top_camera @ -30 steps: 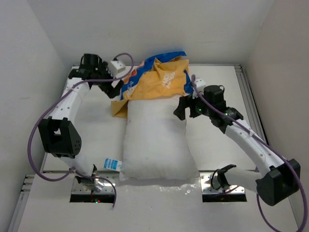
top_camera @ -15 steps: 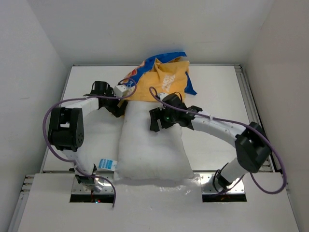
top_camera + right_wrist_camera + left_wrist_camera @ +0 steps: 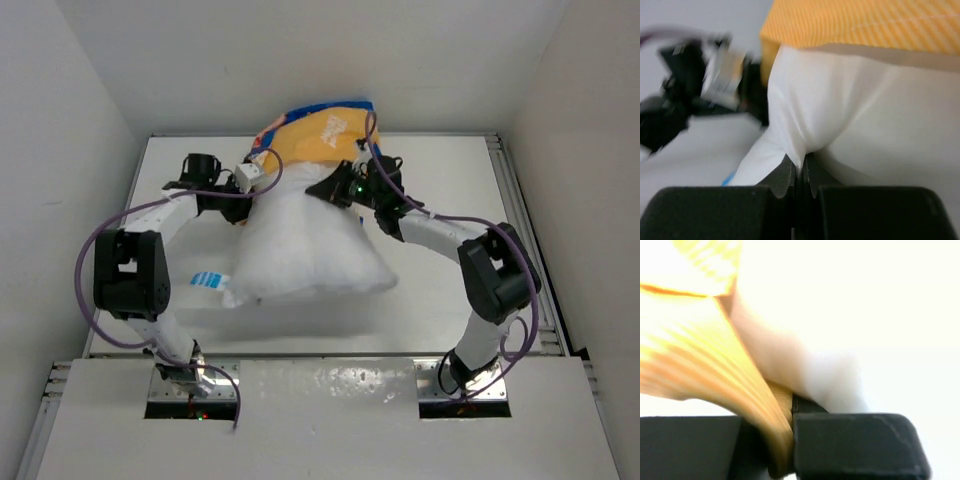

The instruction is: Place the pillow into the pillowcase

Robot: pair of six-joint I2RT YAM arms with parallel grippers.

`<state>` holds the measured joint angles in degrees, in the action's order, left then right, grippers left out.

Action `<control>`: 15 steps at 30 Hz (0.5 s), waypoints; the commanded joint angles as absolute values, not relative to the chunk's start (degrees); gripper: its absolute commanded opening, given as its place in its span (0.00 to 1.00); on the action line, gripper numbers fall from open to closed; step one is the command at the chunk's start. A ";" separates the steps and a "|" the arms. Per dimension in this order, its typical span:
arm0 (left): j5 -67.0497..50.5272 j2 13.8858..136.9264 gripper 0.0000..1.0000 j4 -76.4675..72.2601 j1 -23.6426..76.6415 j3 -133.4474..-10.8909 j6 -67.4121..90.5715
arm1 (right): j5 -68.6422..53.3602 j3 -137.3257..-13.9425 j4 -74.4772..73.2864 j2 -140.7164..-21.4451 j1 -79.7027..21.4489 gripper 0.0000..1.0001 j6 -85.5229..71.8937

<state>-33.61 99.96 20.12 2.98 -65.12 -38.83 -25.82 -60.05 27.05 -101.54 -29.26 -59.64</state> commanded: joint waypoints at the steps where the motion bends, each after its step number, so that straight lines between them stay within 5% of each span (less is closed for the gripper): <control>1: -51.05 91.24 0.00 41.51 4.31 -71.43 -50.52 | -6.02 -68.98 39.78 -96.52 -28.47 0.00 -59.36; 10: -63.63 95.18 0.00 66.96 2.11 -78.39 -70.57 | 25.90 -71.54 23.41 -97.29 -34.71 0.00 -51.59; 14: -67.49 99.05 0.00 72.16 -1.74 -80.33 -73.40 | 20.51 -70.93 20.83 -100.63 -35.95 0.00 -48.97; 15: -67.33 99.23 0.00 70.59 -2.54 -79.98 -72.43 | 16.74 -71.19 20.48 -101.85 -35.51 0.10 -46.61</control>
